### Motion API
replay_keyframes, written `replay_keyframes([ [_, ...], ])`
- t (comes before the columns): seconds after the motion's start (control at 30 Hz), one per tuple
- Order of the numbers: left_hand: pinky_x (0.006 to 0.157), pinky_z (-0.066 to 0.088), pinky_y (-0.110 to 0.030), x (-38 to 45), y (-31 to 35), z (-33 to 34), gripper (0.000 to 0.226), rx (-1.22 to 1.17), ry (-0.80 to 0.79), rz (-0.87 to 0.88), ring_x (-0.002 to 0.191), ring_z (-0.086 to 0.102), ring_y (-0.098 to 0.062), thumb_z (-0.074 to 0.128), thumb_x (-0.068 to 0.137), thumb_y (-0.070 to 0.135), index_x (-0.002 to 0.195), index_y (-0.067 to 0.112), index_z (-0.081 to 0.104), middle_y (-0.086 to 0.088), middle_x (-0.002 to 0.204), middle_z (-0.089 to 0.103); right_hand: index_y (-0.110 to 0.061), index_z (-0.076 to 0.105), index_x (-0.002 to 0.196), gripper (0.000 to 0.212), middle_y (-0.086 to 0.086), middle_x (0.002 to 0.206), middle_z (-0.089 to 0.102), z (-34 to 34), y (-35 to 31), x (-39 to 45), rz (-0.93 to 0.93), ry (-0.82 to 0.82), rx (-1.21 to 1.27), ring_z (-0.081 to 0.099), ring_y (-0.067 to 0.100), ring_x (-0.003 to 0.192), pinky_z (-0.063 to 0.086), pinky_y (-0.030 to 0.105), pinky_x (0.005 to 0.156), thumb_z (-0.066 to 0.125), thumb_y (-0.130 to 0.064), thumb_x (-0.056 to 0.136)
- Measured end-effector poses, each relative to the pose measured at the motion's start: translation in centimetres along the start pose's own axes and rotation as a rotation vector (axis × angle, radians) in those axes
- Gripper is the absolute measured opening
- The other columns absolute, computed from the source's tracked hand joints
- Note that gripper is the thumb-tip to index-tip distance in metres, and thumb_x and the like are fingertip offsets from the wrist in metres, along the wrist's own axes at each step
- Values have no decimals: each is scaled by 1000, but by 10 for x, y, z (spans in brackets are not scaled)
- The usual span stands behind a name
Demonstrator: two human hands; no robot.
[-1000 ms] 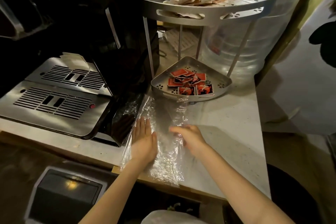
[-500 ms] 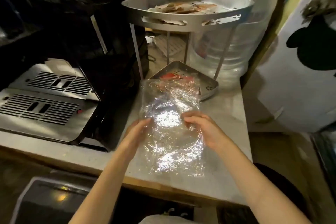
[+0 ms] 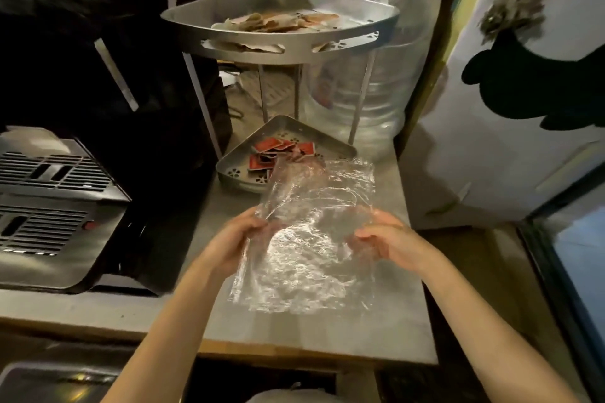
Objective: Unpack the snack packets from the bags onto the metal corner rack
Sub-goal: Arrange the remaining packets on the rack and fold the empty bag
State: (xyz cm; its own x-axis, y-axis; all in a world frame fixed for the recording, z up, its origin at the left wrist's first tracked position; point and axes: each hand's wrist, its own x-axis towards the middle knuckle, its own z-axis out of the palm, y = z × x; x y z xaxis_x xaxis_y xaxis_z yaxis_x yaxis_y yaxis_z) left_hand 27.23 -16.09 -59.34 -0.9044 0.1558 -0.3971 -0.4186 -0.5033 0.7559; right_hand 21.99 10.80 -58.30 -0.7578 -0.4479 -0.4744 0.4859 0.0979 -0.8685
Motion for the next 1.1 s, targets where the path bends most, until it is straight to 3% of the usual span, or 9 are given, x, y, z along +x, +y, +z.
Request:
replay_keyframes([
  [0.17, 61, 57, -27, 7, 0, -4, 41, 128, 14, -22, 73, 68, -19, 45, 85, -4, 115, 17, 63, -13, 97, 71, -19, 56, 117, 32, -8, 66, 71, -12, 0, -4, -133, -27, -35, 65, 2, 58, 47, 15, 47, 51, -2, 90],
  [0.33, 42, 48, -18, 10, -1, 0, 34, 158, 71, 22, 47, 60, -11, 42, 86, -6, 68, 12, 64, -2, 56, 65, -14, 65, 75, 34, -8, 65, 71, -12, -4, -1, -134, 33, 25, 66, 2, 62, 50, 14, 57, 42, 5, 90],
  [0.47, 48, 50, -22, 8, 6, -3, 45, 264, 97, 67, 54, 58, -17, 37, 79, -11, 49, 15, 58, -4, 58, 59, -12, 69, 63, 28, 1, 70, 69, -14, -13, -9, -154, -137, 83, 65, 11, 71, 50, 21, 67, 46, -13, 79],
  [0.6, 46, 39, -15, 3, 24, -1, 46, 585, 42, 143, 53, 45, -14, 35, 79, -15, 51, 13, 58, 0, 52, 54, -18, 73, 70, 38, -2, 95, 71, -9, -17, -4, -91, -122, -310, 59, 15, 103, 38, 36, 98, 44, -34, 87],
  [0.7, 47, 35, -12, -2, 39, 15, 38, 809, -52, 197, 48, 43, -2, 37, 79, -16, 57, 7, 57, 6, 50, 56, -34, 69, 91, 13, -14, 131, 48, 9, -26, -1, -211, 45, -623, 37, 5, 126, 23, 29, 106, 69, -30, 79],
  [0.77, 50, 36, -10, -3, 47, 27, 37, 922, -104, 211, 49, 44, 0, 38, 78, -16, 58, 7, 58, 6, 52, 59, -42, 59, 112, 45, -14, 139, 42, 17, -28, 4, -263, -13, -694, 35, 3, 128, 27, 30, 108, 76, -31, 72],
  [0.83, 59, 41, -11, -5, 53, 37, 38, 958, -144, 228, 58, 53, -2, 39, 81, -14, 63, 9, 63, 8, 60, 65, -35, 55, 121, 53, -5, 126, 58, 28, -33, 8, -184, -131, -711, 54, 9, 115, 42, 30, 100, 75, -26, 73],
  [0.93, 85, 50, -23, -8, 56, 47, 36, 793, -149, 226, 96, 65, -12, 44, 85, 2, 99, 25, 69, 7, 98, 72, -22, 71, 85, 10, 2, 83, 72, 38, -40, 11, -149, -166, -791, 66, 7, 75, 52, 27, 76, 70, -18, 77],
  [1.1, 82, 46, -16, -14, 47, 52, 40, 630, -111, 149, 106, 60, -3, 50, 76, 39, 115, 36, 57, 16, 111, 65, -10, 72, 76, 12, 7, 71, 70, 38, -39, 14, -237, -26, -835, 62, 10, 63, 48, 26, 64, 68, -21, 78],
])
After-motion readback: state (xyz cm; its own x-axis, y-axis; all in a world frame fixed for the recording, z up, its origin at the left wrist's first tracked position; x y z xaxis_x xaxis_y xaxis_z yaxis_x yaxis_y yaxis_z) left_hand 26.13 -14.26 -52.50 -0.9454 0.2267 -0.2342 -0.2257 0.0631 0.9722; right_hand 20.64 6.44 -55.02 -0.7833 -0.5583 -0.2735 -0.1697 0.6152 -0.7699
